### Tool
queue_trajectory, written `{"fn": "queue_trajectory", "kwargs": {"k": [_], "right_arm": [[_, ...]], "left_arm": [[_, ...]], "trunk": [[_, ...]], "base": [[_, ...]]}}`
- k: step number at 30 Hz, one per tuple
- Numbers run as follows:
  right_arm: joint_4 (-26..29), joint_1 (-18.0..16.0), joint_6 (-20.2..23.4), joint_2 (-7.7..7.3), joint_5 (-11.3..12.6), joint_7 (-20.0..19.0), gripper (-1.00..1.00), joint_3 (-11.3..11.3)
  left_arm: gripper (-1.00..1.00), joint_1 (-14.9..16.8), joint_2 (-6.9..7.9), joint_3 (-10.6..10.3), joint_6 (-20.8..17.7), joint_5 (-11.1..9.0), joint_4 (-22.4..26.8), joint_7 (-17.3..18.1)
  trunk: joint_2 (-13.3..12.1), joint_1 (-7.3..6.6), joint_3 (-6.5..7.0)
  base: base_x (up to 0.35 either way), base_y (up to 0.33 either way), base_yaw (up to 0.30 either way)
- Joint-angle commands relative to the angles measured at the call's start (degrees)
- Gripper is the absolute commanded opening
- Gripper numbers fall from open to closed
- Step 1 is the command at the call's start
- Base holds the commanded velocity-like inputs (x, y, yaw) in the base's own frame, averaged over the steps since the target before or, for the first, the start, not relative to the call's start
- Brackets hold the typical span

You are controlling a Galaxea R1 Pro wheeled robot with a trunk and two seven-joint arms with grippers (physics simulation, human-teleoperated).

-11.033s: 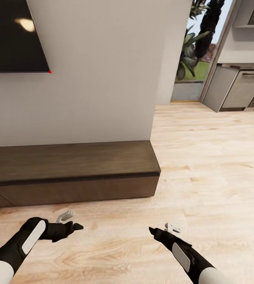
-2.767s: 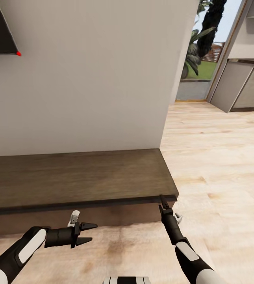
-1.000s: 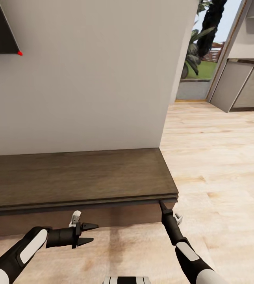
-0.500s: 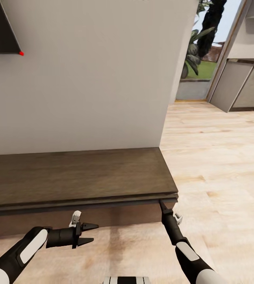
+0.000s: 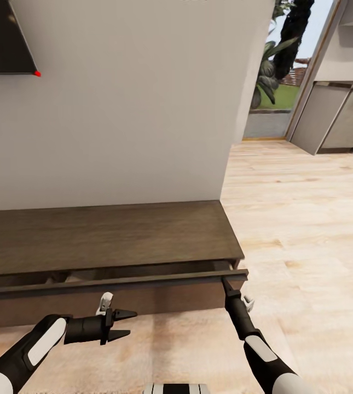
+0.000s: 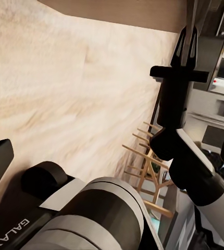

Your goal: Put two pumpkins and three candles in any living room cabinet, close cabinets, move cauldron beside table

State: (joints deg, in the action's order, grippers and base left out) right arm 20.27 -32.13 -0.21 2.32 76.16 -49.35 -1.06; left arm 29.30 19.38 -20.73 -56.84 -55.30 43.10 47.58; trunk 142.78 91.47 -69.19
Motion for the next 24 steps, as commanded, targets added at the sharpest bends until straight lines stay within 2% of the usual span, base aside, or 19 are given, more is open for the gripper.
{"fn": "queue_trajectory", "kwargs": {"k": [1,24], "right_arm": [[0.03,-0.04,0.12,0.05,-0.14,-0.66,-1.00,0.53],[0.03,-0.04,0.21,0.05,-0.14,-0.66,-1.00,0.53]], "left_arm": [[1.00,0.06,0.05,-0.18,-0.18,-0.16,-0.04,0.15],[1.00,0.06,0.05,-0.18,-0.11,-0.14,-0.04,0.15]], "trunk": [[0.02,-0.03,-0.04],[0.02,-0.03,-0.04]], "base": [[-0.133,0.000,0.000],[-0.133,0.000,0.000]]}}
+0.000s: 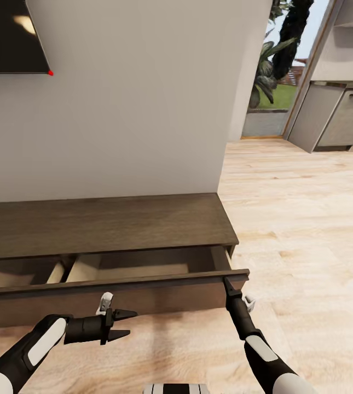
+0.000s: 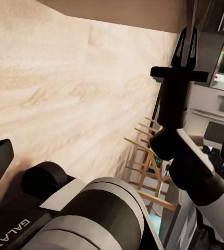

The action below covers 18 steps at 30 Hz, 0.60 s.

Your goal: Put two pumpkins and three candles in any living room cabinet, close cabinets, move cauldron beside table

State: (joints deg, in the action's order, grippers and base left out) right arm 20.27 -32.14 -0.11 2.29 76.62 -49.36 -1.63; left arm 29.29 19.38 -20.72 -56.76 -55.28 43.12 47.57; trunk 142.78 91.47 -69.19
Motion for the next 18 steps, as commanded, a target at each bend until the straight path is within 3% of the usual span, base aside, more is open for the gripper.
{"fn": "queue_trajectory", "kwargs": {"k": [1,18], "right_arm": [[0.03,-0.03,0.11,0.08,-0.59,-0.65,-1.00,1.10],[0.03,-0.03,0.26,0.08,-0.59,-0.65,-1.00,1.10]], "left_arm": [[1.00,0.07,0.04,-0.19,-0.19,-0.17,-0.05,0.15],[1.00,0.07,0.04,-0.19,-0.19,-0.16,-0.05,0.15]], "trunk": [[0.02,-0.03,-0.04],[0.02,-0.03,-0.04]], "base": [[-0.085,0.000,0.000],[-0.121,0.000,0.000]]}}
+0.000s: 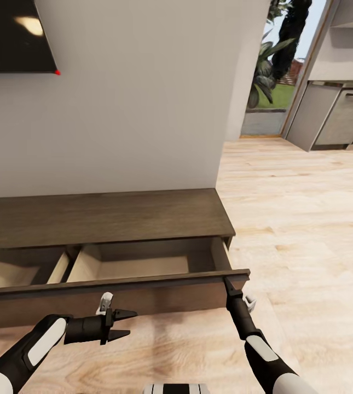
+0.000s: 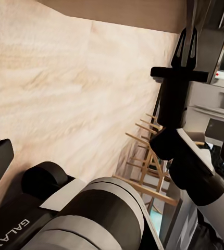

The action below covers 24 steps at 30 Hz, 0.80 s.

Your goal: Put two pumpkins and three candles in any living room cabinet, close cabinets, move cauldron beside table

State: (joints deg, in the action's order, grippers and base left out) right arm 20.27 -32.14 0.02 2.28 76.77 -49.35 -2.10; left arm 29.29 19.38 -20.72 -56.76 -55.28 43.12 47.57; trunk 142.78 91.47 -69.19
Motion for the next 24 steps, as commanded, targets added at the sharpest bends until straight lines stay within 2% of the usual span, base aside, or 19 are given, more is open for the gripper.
{"fn": "queue_trajectory", "kwargs": {"k": [1,24], "right_arm": [[0.03,-0.03,0.14,0.10,-0.75,-0.66,-1.00,1.57],[0.13,-0.02,0.24,0.10,-0.66,-0.66,-1.00,1.57]], "left_arm": [[1.00,0.07,0.04,-0.20,-0.19,-0.17,-0.05,0.15],[1.00,0.07,0.04,-0.20,-0.19,-0.18,-0.05,0.15]], "trunk": [[0.03,-0.03,-0.04],[0.03,-0.03,-0.04]], "base": [[-0.124,0.000,0.000],[-0.085,0.000,0.000]]}}
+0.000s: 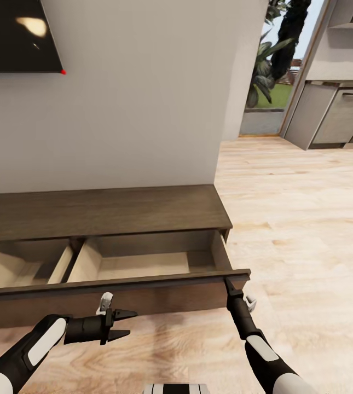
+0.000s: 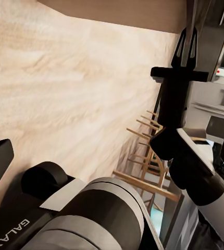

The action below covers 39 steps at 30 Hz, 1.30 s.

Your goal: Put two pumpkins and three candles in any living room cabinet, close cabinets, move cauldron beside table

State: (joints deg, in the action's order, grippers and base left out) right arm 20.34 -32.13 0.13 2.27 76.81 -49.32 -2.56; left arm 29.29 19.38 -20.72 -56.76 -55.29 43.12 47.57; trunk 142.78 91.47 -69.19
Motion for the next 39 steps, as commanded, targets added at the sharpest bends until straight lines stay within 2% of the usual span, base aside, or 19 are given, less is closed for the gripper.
{"fn": "queue_trajectory", "kwargs": {"k": [1,39], "right_arm": [[0.10,-0.04,0.13,0.10,-0.70,-0.69,-1.00,2.03],[0.23,-0.04,0.14,0.10,-0.70,-0.77,-1.00,2.02]], "left_arm": [[1.00,0.07,0.04,-0.20,-0.19,-0.16,-0.05,0.15],[1.00,0.07,0.04,-0.20,-0.19,-0.16,-0.05,0.15]], "trunk": [[0.03,-0.03,-0.04],[0.03,-0.03,-0.04]], "base": [[-0.063,0.000,0.000],[-0.074,0.000,0.000]]}}
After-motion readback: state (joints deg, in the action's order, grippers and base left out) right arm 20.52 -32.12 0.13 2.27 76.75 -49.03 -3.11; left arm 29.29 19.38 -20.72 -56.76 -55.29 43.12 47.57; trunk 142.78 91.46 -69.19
